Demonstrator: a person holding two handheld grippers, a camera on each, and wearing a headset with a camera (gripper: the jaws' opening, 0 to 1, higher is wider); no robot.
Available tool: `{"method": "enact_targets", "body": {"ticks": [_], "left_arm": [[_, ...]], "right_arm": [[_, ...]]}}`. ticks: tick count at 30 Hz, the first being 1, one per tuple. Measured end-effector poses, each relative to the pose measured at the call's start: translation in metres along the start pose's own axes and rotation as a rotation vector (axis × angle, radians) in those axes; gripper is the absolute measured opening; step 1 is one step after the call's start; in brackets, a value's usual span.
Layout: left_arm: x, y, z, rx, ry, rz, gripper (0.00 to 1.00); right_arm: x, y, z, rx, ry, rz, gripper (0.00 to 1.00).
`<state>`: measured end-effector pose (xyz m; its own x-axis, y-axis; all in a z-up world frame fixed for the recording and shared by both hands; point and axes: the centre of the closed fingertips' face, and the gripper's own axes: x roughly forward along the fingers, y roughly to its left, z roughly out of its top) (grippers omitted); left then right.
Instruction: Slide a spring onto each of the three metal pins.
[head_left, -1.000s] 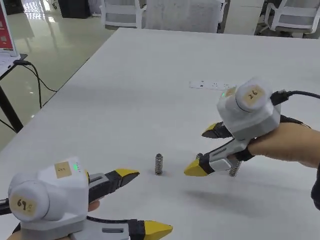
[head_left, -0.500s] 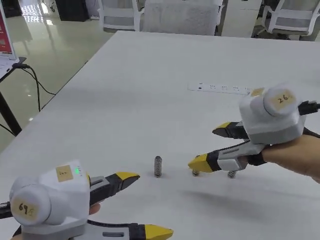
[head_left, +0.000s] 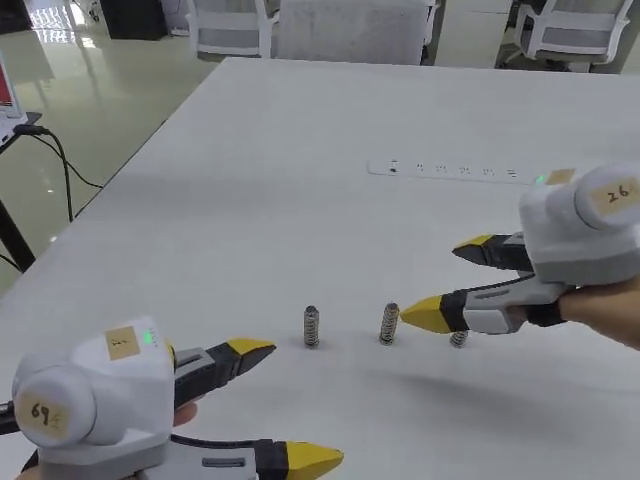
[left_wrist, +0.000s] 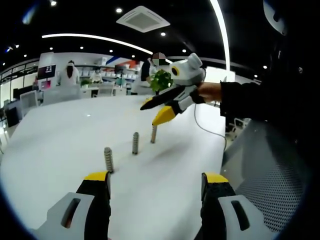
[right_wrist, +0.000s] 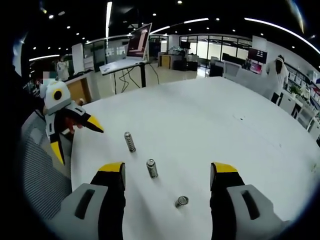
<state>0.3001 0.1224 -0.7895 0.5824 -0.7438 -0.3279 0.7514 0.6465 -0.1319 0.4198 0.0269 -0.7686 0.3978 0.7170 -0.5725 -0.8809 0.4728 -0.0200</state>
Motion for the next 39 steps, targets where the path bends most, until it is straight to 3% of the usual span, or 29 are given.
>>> {"method": "enact_targets", "body": {"ticks": [10, 39], "left_arm": [[0.000, 0.002, 0.000, -0.005, -0.004, 0.008, 0.70], [-0.001, 0.008, 0.000, -0.002, -0.006, 0.030, 0.71]], "right_arm": [[-0.016, -0.003, -0.009, 0.020, -0.017, -0.028, 0.69], [-0.056, 0.015, -0.054, 0.064, -0.029, -0.033, 0.69]]}}
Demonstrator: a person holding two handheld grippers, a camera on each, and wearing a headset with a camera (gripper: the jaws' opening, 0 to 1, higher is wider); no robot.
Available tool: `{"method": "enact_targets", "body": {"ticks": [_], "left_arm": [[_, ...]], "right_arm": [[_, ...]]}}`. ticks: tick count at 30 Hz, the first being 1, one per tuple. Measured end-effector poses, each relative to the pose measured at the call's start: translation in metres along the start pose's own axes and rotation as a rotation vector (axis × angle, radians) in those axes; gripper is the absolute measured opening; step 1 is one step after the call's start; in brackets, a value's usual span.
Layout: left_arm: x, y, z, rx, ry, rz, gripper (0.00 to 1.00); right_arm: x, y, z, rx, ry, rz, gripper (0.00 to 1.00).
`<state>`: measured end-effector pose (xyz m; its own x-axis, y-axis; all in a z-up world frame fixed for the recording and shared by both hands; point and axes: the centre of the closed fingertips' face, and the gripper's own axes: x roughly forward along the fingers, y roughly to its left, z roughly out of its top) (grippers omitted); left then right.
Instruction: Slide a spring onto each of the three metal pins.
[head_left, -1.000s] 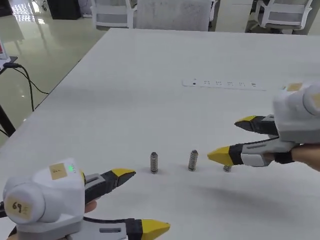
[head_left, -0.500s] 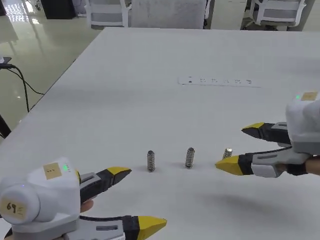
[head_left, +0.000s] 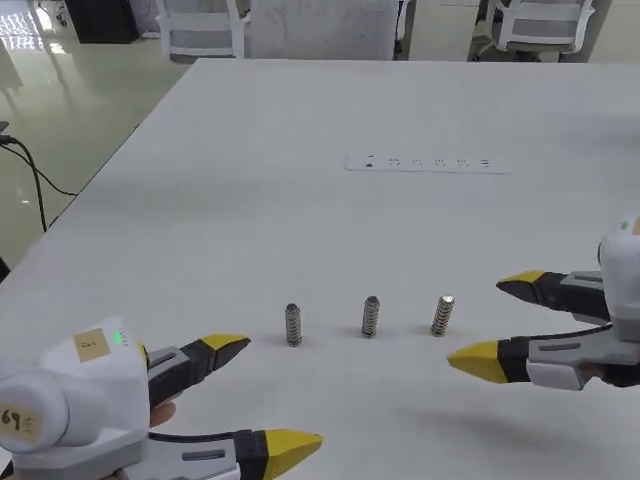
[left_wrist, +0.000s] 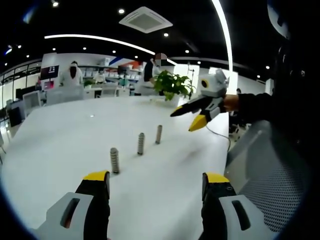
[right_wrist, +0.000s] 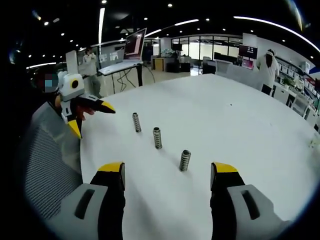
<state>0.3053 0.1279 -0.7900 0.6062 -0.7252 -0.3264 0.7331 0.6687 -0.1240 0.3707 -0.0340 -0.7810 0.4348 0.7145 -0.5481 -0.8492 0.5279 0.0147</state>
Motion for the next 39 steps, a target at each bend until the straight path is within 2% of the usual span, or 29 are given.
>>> {"method": "enact_targets", "body": {"ticks": [13, 27, 39], "left_arm": [[-0.002, 0.013, 0.005, 0.002, -0.002, 0.025, 0.72], [-0.004, 0.024, 0.002, -0.007, -0.004, 0.050, 0.72], [-0.005, 0.026, 0.002, -0.022, -0.009, 0.067, 0.73]], "right_arm": [[-0.010, 0.002, -0.011, 0.032, -0.019, 0.007, 0.69], [-0.005, 0.011, -0.020, 0.030, -0.027, 0.024, 0.69], [0.000, 0.015, -0.024, 0.014, -0.036, 0.039, 0.70]]}}
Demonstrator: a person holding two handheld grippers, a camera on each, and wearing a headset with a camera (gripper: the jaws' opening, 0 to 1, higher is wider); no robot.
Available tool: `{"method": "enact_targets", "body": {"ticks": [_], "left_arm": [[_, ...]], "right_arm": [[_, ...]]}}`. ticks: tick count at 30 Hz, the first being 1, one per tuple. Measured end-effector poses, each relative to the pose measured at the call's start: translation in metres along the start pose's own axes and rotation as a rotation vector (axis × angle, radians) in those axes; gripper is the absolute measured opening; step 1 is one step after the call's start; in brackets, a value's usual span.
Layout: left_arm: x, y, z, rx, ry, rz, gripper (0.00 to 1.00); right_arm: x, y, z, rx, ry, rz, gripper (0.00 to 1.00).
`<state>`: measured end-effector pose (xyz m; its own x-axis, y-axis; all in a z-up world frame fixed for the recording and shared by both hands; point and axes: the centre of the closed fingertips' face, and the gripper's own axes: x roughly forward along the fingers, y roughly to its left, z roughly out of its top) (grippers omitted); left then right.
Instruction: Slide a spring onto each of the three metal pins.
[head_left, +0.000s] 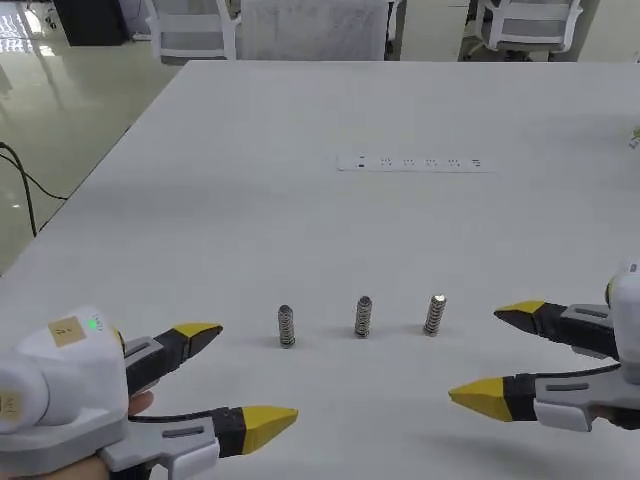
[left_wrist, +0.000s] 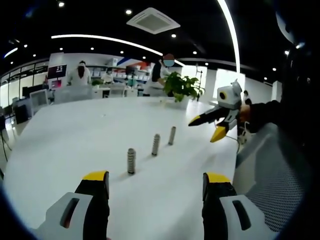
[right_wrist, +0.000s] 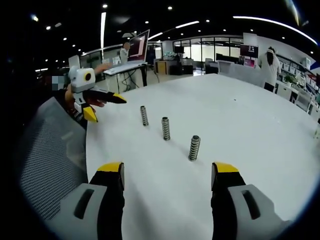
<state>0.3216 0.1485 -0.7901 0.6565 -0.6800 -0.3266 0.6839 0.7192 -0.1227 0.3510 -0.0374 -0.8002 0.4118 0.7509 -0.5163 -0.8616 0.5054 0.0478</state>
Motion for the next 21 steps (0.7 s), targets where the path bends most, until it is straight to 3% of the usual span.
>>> {"method": "enact_targets", "body": {"ticks": [21], "left_arm": [[0.0001, 0.0003, -0.0001, -0.009, 0.002, 0.017, 0.73]], "right_arm": [[0.0009, 0.0020, -0.0035, 0.008, 0.010, 0.012, 0.71]]}}
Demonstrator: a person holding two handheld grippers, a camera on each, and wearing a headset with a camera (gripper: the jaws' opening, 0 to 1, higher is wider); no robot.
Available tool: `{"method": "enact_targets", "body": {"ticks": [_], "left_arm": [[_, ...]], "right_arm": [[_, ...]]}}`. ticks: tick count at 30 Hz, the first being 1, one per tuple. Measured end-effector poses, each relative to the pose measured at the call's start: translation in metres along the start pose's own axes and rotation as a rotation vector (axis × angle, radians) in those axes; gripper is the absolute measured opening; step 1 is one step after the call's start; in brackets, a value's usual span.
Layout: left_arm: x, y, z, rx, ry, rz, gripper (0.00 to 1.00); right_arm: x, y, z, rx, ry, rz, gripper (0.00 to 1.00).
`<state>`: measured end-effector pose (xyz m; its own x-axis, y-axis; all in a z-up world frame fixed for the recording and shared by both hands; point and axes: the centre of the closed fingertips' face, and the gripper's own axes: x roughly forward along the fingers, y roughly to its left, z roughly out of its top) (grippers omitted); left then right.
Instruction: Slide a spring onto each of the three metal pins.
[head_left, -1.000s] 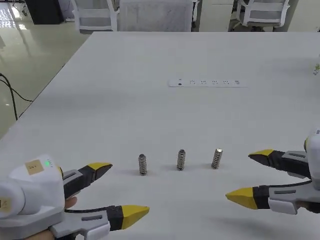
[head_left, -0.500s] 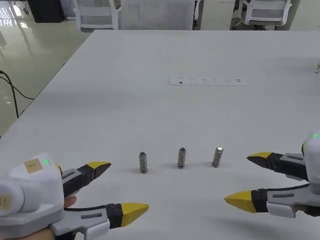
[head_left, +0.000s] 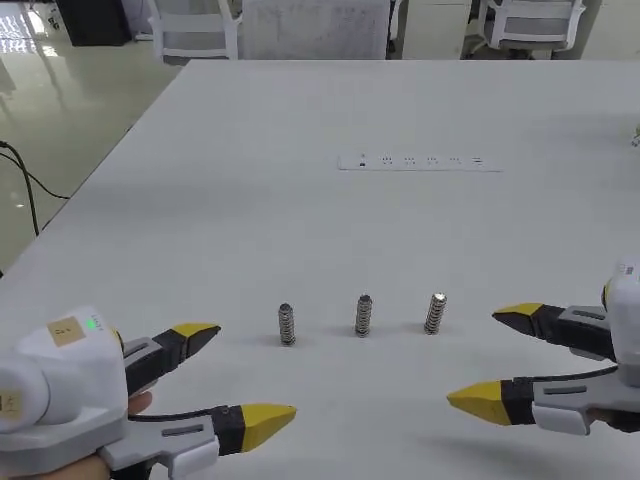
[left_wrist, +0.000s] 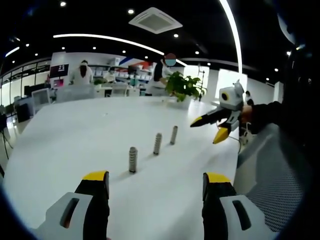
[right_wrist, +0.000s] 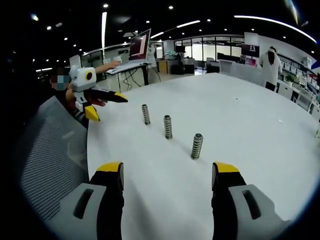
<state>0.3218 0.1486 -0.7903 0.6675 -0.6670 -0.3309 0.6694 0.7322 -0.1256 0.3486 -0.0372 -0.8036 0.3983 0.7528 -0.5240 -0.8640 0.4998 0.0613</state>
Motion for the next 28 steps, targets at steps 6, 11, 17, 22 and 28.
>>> {"method": "enact_targets", "body": {"ticks": [6, 11, 17, 22, 28], "left_arm": [[0.0003, 0.0002, -0.0007, 0.000, 0.003, 0.002, 0.73], [0.0005, 0.0012, -0.0015, -0.002, 0.004, 0.004, 0.73], [0.0008, 0.0011, -0.0038, -0.003, 0.012, 0.004, 0.73], [0.0010, 0.0018, -0.0052, -0.003, 0.017, 0.005, 0.72], [0.0011, 0.0033, -0.0056, -0.003, 0.018, 0.007, 0.72]], "right_arm": [[0.0007, 0.0006, -0.0004, 0.003, 0.003, 0.004, 0.71], [0.0012, 0.0008, -0.0003, 0.005, 0.004, 0.004, 0.71], [0.0018, 0.0005, -0.0012, 0.005, 0.007, 0.006, 0.71], [0.0023, 0.0002, -0.0024, 0.005, 0.012, 0.007, 0.71], [0.0028, 0.0010, -0.0027, 0.002, 0.015, 0.011, 0.71]]}}
